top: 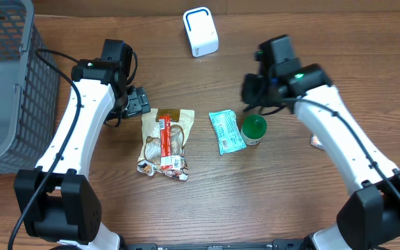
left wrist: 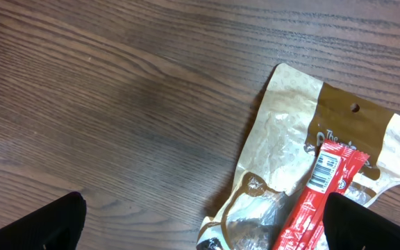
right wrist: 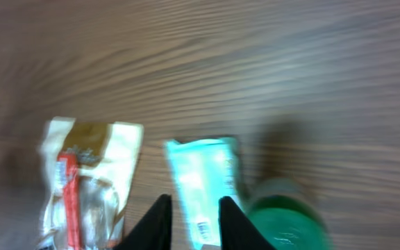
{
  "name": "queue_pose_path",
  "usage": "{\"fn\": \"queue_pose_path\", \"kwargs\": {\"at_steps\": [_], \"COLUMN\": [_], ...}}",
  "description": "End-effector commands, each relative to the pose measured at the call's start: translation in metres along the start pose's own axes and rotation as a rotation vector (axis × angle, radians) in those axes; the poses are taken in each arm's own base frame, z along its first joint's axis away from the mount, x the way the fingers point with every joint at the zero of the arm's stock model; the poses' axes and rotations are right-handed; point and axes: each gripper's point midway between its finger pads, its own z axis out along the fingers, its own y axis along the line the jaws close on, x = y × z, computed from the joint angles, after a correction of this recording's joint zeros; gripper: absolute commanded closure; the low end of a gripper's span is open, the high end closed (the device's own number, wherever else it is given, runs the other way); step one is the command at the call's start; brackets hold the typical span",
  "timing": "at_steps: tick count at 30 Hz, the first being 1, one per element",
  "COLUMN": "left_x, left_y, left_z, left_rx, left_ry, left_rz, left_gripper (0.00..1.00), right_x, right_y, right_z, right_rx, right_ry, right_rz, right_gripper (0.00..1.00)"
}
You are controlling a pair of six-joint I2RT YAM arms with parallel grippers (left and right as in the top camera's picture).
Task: Scan the item barcode
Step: 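Move the right gripper over the mint-green wipes pack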
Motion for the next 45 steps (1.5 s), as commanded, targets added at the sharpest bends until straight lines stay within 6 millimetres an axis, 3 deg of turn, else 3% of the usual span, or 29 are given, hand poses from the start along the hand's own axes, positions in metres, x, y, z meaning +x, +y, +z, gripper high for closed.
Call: {"fn": "queue_pose_path", "kwargs": {"at_steps": [1,3,6,13,17,21,23,30,35,40,45], "left_x": [-0.006,-0.006,-0.006,-0.006,-0.006,-0.006,-0.006,-0.006,-0.006,-0.006,-0.006], "left_y": [0.001,0.001,0.001,0.001,0.001,0.001,0.001,0.001,0.001,0.001,0.001], "left_z": [-0.003,-0.003,-0.003,-0.003,-0.003,-0.003,-0.003,-0.003,-0.003,-0.003,-0.003], "left_rx": [-0.001,-0.001,-0.001,-0.001,-0.001,-0.001,-0.001,-0.001,-0.001,-0.001,-0.001], "left_ry": [-0.018,-0.018,-0.018,-0.018,-0.018,-0.018,-0.018,-0.018,-0.018,-0.018,-0.018], "left_rz": [-0.006,-0.006,-0.006,-0.006,-0.006,-0.006,-0.006,-0.006,-0.006,-0.006,-0.006], "left_gripper": [0.00,0.01,0.00,0.01,0.00,0.01,0.00,0.00,0.01,0.01,0.00], "right_x": [0.014,0.020,0.028,0.043,0.051,0.052,0.054,0.073,0.096,0.111,0.127], "right_y": [0.021,0.029,0.033,0.028,0.016,0.004,-0.002,-0.016,-0.005,0.012,0.021], "right_z": [0.013,0.023,0.038,0.073,0.088,0.098,0.102,0.118,0.131,0.132,0.126], "right_rx": [0.045,0.099,0.196,0.260,0.295,0.321,0.334,0.361,0.269,0.172,0.130], "right_ry": [-0.040,-0.079,-0.126,-0.088,-0.044,-0.020,-0.002,0.088,0.190,0.257,0.337], "right_rz": [-0.087,-0.142,-0.208,-0.244,-0.243,-0.230,-0.226,-0.224,-0.208,-0.192,-0.055], "right_gripper": [0.81,0.79,0.64,0.58,0.49,0.27,0.22,0.16,0.15,0.15,0.15]}}
